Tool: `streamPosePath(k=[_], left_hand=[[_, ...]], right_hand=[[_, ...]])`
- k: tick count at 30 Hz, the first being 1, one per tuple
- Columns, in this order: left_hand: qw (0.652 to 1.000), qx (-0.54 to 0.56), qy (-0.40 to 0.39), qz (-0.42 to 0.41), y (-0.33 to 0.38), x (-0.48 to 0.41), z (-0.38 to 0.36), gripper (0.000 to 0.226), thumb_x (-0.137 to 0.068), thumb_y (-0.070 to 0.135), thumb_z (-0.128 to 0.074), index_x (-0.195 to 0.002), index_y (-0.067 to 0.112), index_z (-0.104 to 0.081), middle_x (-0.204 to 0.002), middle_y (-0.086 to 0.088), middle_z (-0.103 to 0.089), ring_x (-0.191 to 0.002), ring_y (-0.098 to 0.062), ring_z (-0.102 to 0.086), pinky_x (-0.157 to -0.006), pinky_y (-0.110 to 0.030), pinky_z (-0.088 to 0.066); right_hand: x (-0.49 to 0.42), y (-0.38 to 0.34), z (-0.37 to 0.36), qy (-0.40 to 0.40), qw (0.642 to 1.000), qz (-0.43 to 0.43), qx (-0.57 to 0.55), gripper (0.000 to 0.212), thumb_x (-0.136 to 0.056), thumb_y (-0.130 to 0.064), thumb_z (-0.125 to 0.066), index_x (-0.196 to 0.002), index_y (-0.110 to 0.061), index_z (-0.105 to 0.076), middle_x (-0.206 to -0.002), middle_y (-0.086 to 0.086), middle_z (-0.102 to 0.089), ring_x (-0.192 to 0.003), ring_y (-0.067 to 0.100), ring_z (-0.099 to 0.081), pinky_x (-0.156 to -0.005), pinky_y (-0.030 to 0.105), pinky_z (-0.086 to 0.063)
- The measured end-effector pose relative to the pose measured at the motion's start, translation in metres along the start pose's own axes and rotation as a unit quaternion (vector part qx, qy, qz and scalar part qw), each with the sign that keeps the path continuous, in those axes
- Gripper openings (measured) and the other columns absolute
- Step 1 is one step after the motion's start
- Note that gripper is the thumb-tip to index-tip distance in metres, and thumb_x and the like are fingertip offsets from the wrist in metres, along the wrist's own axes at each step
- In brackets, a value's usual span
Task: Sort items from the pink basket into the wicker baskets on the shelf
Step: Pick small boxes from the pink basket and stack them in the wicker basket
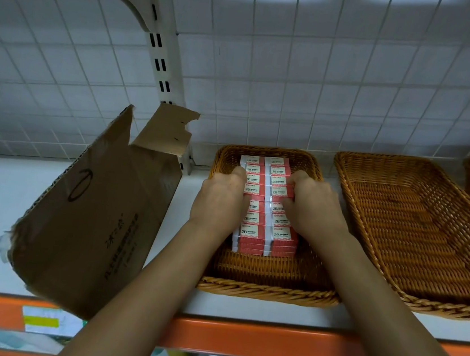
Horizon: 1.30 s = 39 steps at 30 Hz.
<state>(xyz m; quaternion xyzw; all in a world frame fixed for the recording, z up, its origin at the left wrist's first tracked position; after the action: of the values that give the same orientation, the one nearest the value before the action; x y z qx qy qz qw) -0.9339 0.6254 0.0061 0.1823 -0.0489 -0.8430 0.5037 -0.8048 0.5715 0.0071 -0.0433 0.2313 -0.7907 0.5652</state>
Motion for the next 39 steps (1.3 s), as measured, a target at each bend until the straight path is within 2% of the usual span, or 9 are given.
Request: streamPosePath(k=[4, 10, 14, 18, 21, 25, 28, 35, 39], left_hand=[[1.000, -0.004, 0.000, 0.002, 0.001, 0.001, 0.001, 0.041, -0.094, 0.033, -0.055, -0.129, 0.014, -0.045, -0.120, -0.008, -0.060, -0.102, -0.024, -0.058, -0.078, -0.030, -0.049], [1.000, -0.007, -0.006, -0.001, 0.001, 0.000, 0.001, 0.035, -0.095, 0.030, -0.053, -0.126, 0.013, -0.045, -0.116, -0.009, -0.060, -0.100, -0.024, -0.057, -0.072, -0.029, -0.045], [0.999, -0.021, -0.023, -0.010, 0.004, 0.000, 0.004, 0.036, -0.095, 0.030, -0.053, -0.127, 0.013, -0.044, -0.115, -0.009, -0.060, -0.097, -0.024, -0.059, -0.067, -0.027, -0.043], [0.994, -0.100, -0.001, -0.040, 0.019, 0.006, 0.016, 0.042, -0.095, 0.036, -0.051, -0.130, 0.013, -0.044, -0.116, -0.007, -0.061, -0.099, -0.026, -0.061, -0.071, -0.030, -0.048], [0.988, -0.142, 0.028, -0.053, 0.040, 0.009, 0.026, 0.042, -0.093, 0.039, -0.053, -0.125, 0.013, -0.048, -0.117, -0.008, -0.059, -0.105, -0.027, -0.058, -0.072, -0.031, -0.047], [0.987, -0.142, 0.042, -0.065, 0.078, 0.008, 0.032, 0.040, -0.092, 0.035, -0.054, -0.124, 0.013, -0.048, -0.121, -0.010, -0.055, -0.115, -0.030, -0.049, -0.081, -0.036, -0.046], [0.985, -0.135, 0.019, -0.108, 0.117, 0.010, 0.026, 0.041, -0.091, 0.041, -0.052, -0.121, 0.013, -0.049, -0.122, -0.010, -0.054, -0.116, -0.030, -0.047, -0.088, -0.037, -0.043], [0.974, -0.099, -0.006, -0.201, 0.231, 0.032, 0.002, 0.032, -0.092, 0.032, -0.049, -0.118, 0.014, -0.048, -0.121, -0.010, -0.053, -0.115, -0.030, -0.048, -0.086, -0.038, -0.045], [0.965, -0.076, -0.006, -0.249, 0.308, 0.048, -0.015, 0.029, -0.093, 0.029, -0.048, -0.119, 0.016, -0.050, -0.120, -0.007, -0.054, -0.114, -0.028, -0.049, -0.086, -0.037, -0.046]], right_hand=[[0.000, 0.000, 0.001, 0.005, 1.000, 0.005, 0.007, 0.034, -0.093, -0.022, -0.055, -0.125, -0.011, -0.047, -0.113, 0.008, -0.063, -0.094, 0.022, -0.062, -0.071, 0.025, -0.046], [-0.001, -0.001, 0.001, 0.006, 1.000, -0.003, 0.011, 0.028, -0.093, -0.022, -0.055, -0.117, -0.010, -0.048, -0.109, 0.009, -0.062, -0.091, 0.022, -0.061, -0.068, 0.026, -0.044], [0.002, -0.002, 0.004, -0.005, 1.000, 0.000, 0.009, 0.031, -0.093, -0.023, -0.057, -0.119, -0.010, -0.046, -0.110, 0.008, -0.061, -0.087, 0.018, -0.057, -0.066, 0.023, -0.042], [0.009, -0.004, 0.015, 0.009, 1.000, 0.020, 0.003, 0.035, -0.091, -0.027, -0.059, -0.121, -0.013, -0.046, -0.115, 0.006, -0.060, -0.101, 0.021, -0.059, -0.077, 0.026, -0.048], [0.017, -0.002, 0.029, 0.047, 0.997, 0.061, 0.016, 0.038, -0.090, -0.031, -0.059, -0.123, -0.015, -0.048, -0.120, 0.003, -0.058, -0.109, 0.019, -0.055, -0.087, 0.028, -0.045], [0.028, 0.017, 0.053, 0.069, 0.995, 0.067, 0.021, 0.042, -0.090, -0.028, -0.059, -0.128, -0.014, -0.048, -0.126, 0.005, -0.055, -0.119, 0.022, -0.047, -0.097, 0.029, -0.038], [0.037, 0.043, 0.074, 0.075, 0.994, 0.064, 0.039, 0.040, -0.089, -0.027, -0.058, -0.125, -0.013, -0.048, -0.123, 0.007, -0.054, -0.116, 0.025, -0.047, -0.094, 0.029, -0.036], [0.078, 0.135, 0.129, 0.070, 0.995, 0.014, 0.071, 0.041, -0.088, -0.024, -0.057, -0.125, -0.011, -0.048, -0.125, 0.010, -0.055, -0.118, 0.027, -0.048, -0.098, 0.030, -0.033], [0.109, 0.197, 0.164, 0.069, 0.994, -0.036, 0.072, 0.032, -0.087, -0.021, -0.055, -0.117, -0.009, -0.052, -0.120, 0.012, -0.057, -0.116, 0.030, -0.049, -0.092, 0.031, -0.034]])
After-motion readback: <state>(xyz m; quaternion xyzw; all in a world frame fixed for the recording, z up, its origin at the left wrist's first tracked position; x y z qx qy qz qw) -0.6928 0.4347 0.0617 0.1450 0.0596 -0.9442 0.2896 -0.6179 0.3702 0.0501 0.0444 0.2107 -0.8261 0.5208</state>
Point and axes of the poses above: each hand's wrist, its own x-axis away from the middle knuckle, its own z-axis out of the back of the hand, y = z × x, the point moved 4 cm from there along -x, towards the middle knuckle
